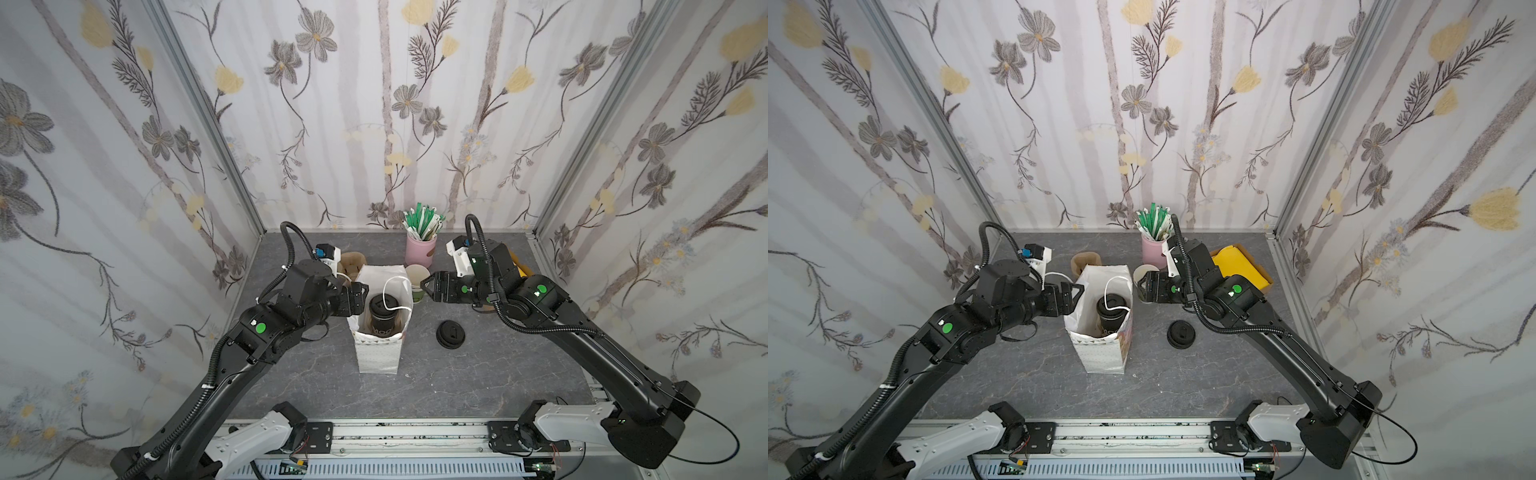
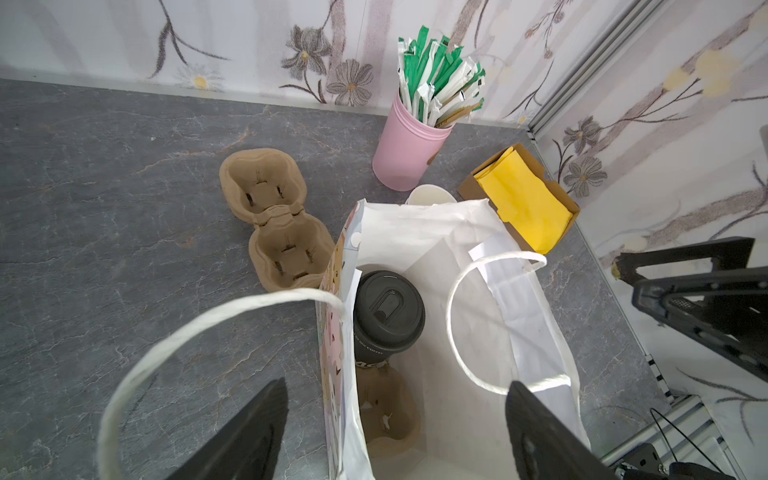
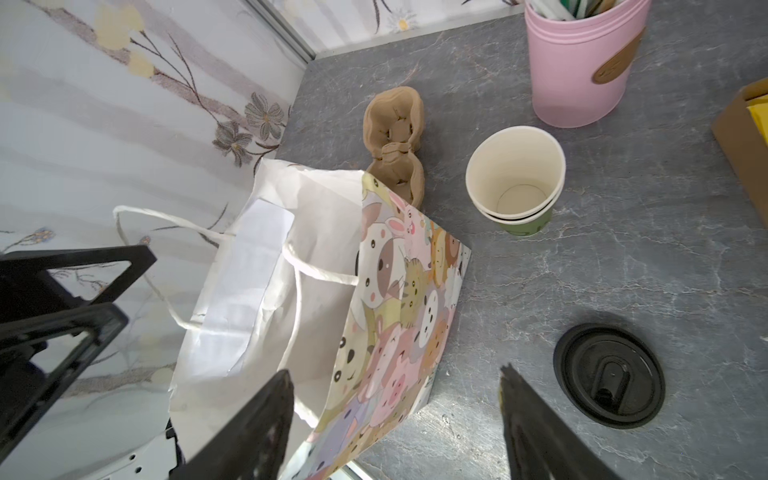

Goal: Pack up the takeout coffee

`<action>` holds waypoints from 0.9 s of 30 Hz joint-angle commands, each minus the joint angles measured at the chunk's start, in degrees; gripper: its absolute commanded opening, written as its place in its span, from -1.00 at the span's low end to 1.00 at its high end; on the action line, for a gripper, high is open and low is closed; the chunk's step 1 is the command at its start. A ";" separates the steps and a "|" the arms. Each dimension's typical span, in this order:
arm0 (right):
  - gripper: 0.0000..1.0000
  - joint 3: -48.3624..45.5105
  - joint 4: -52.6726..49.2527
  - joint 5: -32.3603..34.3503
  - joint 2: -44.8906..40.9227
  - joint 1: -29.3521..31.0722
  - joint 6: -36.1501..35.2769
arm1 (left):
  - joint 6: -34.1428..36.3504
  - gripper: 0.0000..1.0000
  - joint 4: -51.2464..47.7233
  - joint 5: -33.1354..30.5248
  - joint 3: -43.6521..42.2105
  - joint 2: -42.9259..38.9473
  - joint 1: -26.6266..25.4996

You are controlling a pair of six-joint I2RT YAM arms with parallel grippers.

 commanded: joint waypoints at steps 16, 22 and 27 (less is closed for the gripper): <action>0.54 11.01 -5.55 0.62 8.74 -5.23 -11.03 | -3.18 0.65 -1.79 -8.28 7.42 5.24 0.05; 0.52 14.78 -5.74 -0.09 11.75 -5.22 -11.45 | -3.78 0.62 -1.77 -9.48 8.08 5.36 0.10; 0.46 17.81 -5.56 0.18 13.29 -4.73 -9.44 | -3.68 0.56 -1.78 -11.85 9.42 4.97 0.08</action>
